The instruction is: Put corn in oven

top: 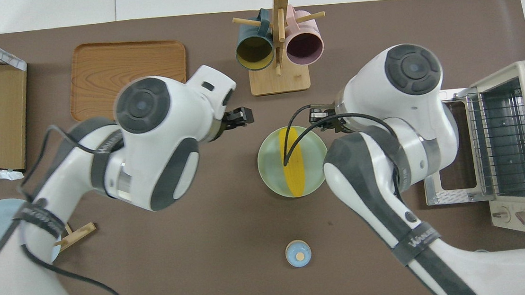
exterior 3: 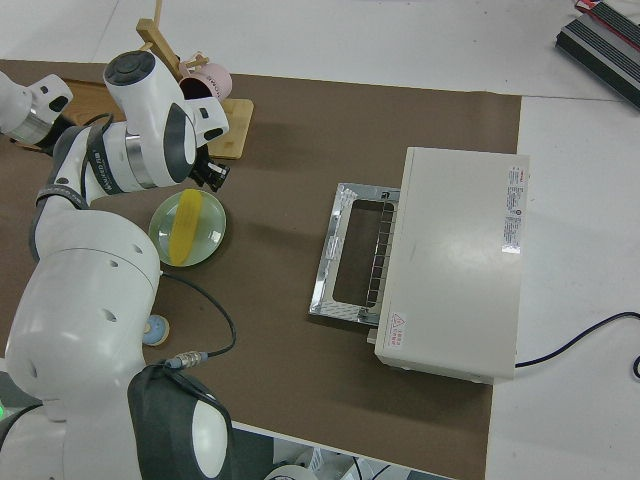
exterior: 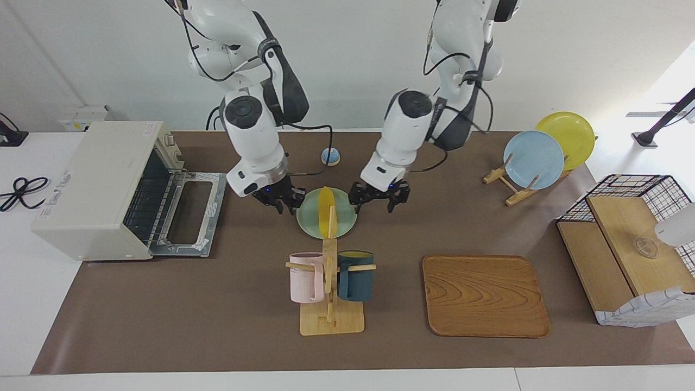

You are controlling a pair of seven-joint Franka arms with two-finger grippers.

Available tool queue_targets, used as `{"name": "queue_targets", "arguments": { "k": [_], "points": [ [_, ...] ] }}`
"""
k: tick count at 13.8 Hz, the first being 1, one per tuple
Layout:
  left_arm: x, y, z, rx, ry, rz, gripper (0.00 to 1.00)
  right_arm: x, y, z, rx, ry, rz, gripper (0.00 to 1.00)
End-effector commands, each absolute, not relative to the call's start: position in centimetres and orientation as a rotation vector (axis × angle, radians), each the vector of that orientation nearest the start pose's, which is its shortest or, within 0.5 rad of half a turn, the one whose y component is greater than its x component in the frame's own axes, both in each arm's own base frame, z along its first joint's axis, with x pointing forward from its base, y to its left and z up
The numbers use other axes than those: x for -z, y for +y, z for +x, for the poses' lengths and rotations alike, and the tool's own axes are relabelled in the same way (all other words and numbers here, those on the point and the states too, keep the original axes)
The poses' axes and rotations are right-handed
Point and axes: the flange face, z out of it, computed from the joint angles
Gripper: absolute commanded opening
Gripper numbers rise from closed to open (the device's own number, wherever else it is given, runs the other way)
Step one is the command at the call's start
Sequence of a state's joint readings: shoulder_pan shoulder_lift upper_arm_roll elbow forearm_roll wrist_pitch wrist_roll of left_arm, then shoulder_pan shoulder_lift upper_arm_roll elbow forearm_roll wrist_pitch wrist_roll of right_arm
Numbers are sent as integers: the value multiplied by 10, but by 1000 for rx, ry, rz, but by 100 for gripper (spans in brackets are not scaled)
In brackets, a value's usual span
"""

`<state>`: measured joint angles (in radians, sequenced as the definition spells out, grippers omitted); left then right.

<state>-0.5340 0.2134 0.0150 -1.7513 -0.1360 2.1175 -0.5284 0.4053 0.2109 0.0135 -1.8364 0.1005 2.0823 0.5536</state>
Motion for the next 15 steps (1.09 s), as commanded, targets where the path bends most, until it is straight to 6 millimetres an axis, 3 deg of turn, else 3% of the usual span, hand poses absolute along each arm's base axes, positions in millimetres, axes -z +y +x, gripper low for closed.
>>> {"name": "queue_targets", "arguments": {
  "k": [1, 2, 3, 4, 7, 9, 12, 14, 15],
  "points": [
    [-507, -239, 576, 63, -46, -3288, 100, -397, 351, 556, -10, 320, -3040, 32],
    [-521, -202, 582, 56, -12, -3273, 100, -383, 384, 559, 36, 351, -3048, 31],
    [-537, -169, 585, 91, 12, -3241, 100, -365, 402, 558, 75, 351, -3053, 31],
    [-551, -140, 583, 104, -1, -3225, 100, -351, 410, 558, 102, 350, -3039, 31],
    [-588, -87, 563, 74, 9, -3187, 100, -324, 414, 543, 80, 325, -3055, 32],
    [-613, -72, 539, 28, -13, -3186, 100, -311, 411, 531, 82, 313, -3056, 32],
    [-623, -71, 529, 1, -23, -3184, 100, -308, 409, 526, 65, 310, -3067, 35],
    [-622, -76, 528, 12, -7, -3187, 100, -335, 416, 535, 42, 308, -3083, 35],
    [-622, -75, 529, 15, 0, -3185, 100, -333, 415, 534, 36, 308, -3088, 35]
  ]
}}
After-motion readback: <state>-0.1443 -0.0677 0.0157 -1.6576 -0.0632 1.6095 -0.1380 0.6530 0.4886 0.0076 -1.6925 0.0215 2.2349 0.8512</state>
